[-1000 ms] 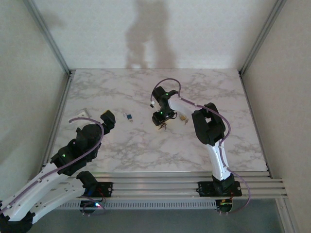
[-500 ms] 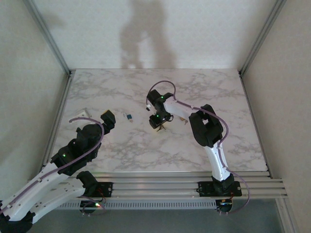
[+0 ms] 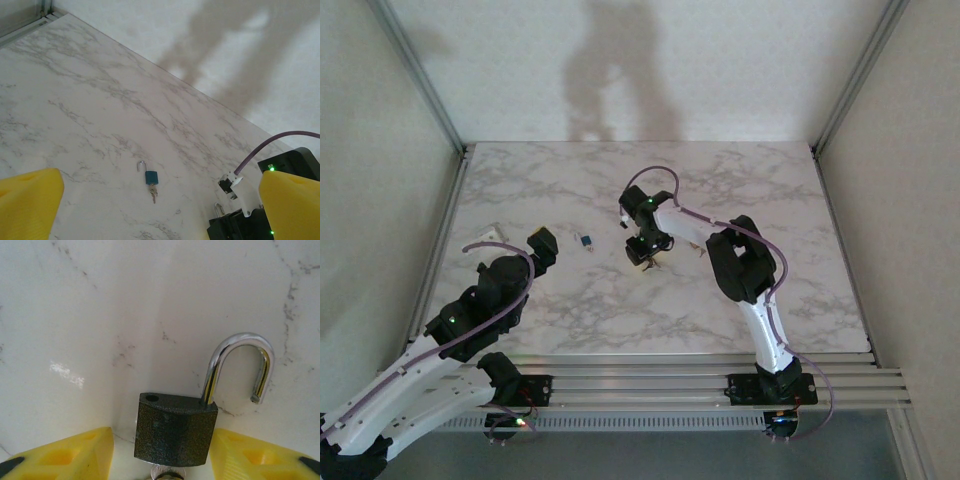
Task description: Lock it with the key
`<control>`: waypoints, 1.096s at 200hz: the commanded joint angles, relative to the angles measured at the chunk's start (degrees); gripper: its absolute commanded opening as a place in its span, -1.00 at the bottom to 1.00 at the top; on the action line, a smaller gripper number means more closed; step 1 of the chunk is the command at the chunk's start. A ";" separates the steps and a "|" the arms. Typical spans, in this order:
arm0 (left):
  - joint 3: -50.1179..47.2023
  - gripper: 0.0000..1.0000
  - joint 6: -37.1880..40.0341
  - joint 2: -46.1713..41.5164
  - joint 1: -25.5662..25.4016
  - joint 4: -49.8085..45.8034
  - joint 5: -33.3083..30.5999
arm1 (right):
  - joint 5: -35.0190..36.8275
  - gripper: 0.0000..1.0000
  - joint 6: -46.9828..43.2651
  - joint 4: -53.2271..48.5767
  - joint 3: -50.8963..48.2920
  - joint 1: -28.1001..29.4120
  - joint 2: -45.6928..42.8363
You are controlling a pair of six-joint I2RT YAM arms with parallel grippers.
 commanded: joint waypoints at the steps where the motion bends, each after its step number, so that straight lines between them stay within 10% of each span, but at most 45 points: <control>1: -0.70 0.99 -0.58 -0.02 0.59 -0.78 -0.78 | -1.81 0.07 3.55 -4.67 1.59 1.01 3.50; 219: -1.06 0.99 -0.84 -0.04 0.47 -0.92 -0.63 | 0.14 -0.42 6.35 -4.70 1.35 0.93 7.92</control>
